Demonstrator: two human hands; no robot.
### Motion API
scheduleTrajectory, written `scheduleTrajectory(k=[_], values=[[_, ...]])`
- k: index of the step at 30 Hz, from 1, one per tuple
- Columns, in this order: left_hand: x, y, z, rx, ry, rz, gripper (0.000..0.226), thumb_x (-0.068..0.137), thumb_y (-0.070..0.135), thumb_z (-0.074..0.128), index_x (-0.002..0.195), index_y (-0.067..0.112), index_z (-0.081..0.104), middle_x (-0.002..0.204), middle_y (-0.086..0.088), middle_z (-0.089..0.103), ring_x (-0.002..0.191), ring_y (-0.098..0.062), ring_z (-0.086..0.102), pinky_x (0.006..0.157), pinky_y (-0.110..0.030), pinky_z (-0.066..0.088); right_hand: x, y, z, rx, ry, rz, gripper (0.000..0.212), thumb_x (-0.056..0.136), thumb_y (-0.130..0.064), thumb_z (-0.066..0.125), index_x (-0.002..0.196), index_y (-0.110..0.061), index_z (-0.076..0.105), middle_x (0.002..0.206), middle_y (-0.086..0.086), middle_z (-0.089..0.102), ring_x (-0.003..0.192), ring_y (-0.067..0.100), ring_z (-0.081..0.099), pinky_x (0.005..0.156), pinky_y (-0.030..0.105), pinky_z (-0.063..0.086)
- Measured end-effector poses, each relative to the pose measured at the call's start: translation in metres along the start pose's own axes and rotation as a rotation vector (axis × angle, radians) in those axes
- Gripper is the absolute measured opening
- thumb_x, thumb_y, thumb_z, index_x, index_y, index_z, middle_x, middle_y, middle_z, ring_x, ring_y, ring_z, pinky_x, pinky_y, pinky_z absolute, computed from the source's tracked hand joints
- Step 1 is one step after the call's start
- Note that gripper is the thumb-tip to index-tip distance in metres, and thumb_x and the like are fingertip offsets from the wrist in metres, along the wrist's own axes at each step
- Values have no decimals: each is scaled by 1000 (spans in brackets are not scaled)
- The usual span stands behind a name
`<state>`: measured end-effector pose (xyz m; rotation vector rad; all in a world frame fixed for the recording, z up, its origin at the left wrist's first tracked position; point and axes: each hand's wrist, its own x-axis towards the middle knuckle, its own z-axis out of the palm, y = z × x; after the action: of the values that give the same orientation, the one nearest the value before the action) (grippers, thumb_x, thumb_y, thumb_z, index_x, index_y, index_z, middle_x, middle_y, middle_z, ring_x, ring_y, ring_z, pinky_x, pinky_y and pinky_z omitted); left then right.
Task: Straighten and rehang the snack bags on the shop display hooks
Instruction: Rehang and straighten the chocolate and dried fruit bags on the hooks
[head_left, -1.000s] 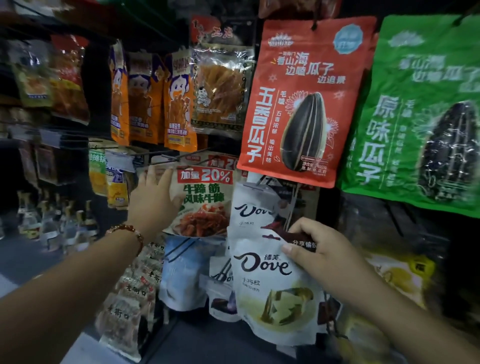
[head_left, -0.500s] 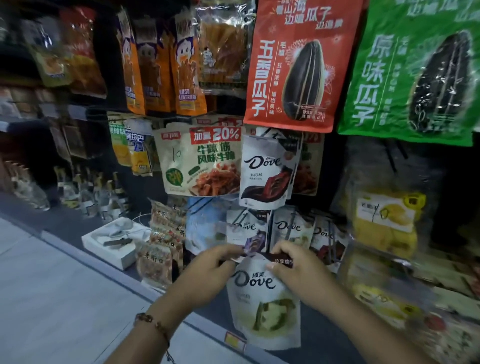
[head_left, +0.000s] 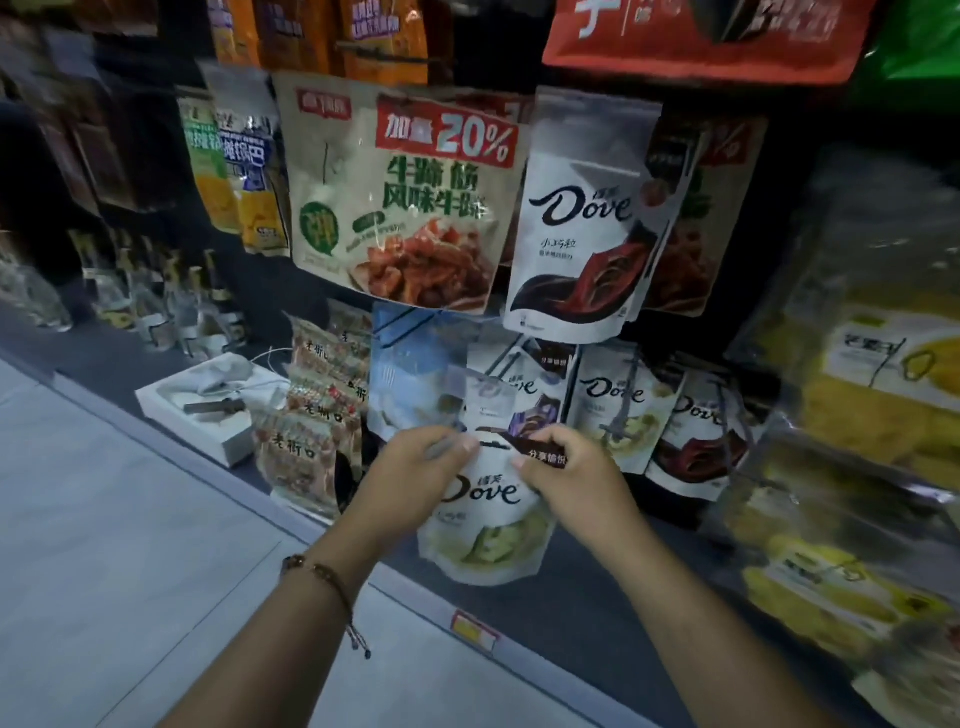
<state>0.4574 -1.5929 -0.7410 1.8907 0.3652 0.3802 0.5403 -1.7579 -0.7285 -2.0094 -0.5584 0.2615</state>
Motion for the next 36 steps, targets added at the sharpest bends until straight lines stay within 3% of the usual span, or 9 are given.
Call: scheduleTrajectory(k=[3, 9, 12, 18, 23, 27, 31, 34, 36], values=[[19, -12, 3, -122, 29, -80, 31, 96, 31, 62, 91, 1, 72, 87, -14, 74, 80, -22, 71, 76, -38, 55, 16, 8, 11, 59, 53, 15, 10, 85, -29, 71, 80, -21, 66, 77, 1, 73, 72, 18, 69, 67, 35, 53], [47, -33, 15, -306, 118, -229, 19, 92, 30, 66, 100, 17, 76, 90, -1, 77, 90, -23, 73, 84, -40, 57, 42, 28, 17, 27, 131, 36, 8, 84, -39, 66, 87, -32, 67, 82, -2, 71, 79, 21, 69, 75, 45, 56], [54, -34, 19, -334, 174, -216, 16, 93, 27, 64, 93, 16, 76, 83, -3, 77, 79, -19, 73, 67, -29, 56, 50, 30, 18, 77, 164, 42, 8, 91, -32, 62, 93, -29, 69, 87, -5, 69, 84, 15, 66, 76, 36, 53], [70, -35, 25, -345, 267, -141, 12, 94, 24, 64, 95, 19, 75, 86, 2, 76, 84, -15, 71, 71, -26, 56, 57, 21, 18, 155, 225, -16, 13, 95, -24, 59, 92, -33, 68, 84, -15, 69, 75, -7, 63, 64, 11, 46], [79, -40, 28, -363, 212, -126, 14, 93, 23, 65, 93, 17, 77, 93, -5, 77, 95, -26, 71, 86, -42, 56, 62, 22, 17, 195, 298, -21, 13, 96, -26, 58, 94, -33, 69, 87, -15, 69, 78, -4, 62, 67, 15, 47], [84, -41, 32, -399, 193, -173, 8, 89, 23, 69, 93, 23, 77, 91, 5, 77, 91, -11, 70, 77, -26, 53, 63, 25, 17, 241, 347, -18, 15, 96, -26, 57, 91, -32, 69, 87, -11, 69, 76, -1, 63, 61, 10, 46], [98, -42, 30, -385, 243, -169, 24, 90, 12, 62, 105, 24, 76, 98, -2, 76, 78, -21, 59, 76, -36, 50, 65, 21, 20, 356, 366, -23, 21, 96, -20, 59, 86, -36, 67, 85, -12, 70, 75, -8, 63, 63, 5, 45], [103, -46, 30, -375, 263, -139, 23, 89, 29, 69, 110, 21, 74, 96, -1, 76, 83, -23, 66, 80, -37, 54, 67, 24, 28, 340, 358, -18, 19, 96, -20, 59, 89, -36, 68, 88, -14, 71, 81, -7, 64, 70, 9, 47], [104, -49, 33, -400, 282, -142, 16, 87, 33, 71, 98, 23, 77, 91, -4, 76, 81, -22, 67, 77, -40, 55, 69, 28, 32, 338, 378, -4, 22, 96, -20, 58, 90, -38, 69, 94, -16, 71, 87, -6, 65, 77, 12, 47]])
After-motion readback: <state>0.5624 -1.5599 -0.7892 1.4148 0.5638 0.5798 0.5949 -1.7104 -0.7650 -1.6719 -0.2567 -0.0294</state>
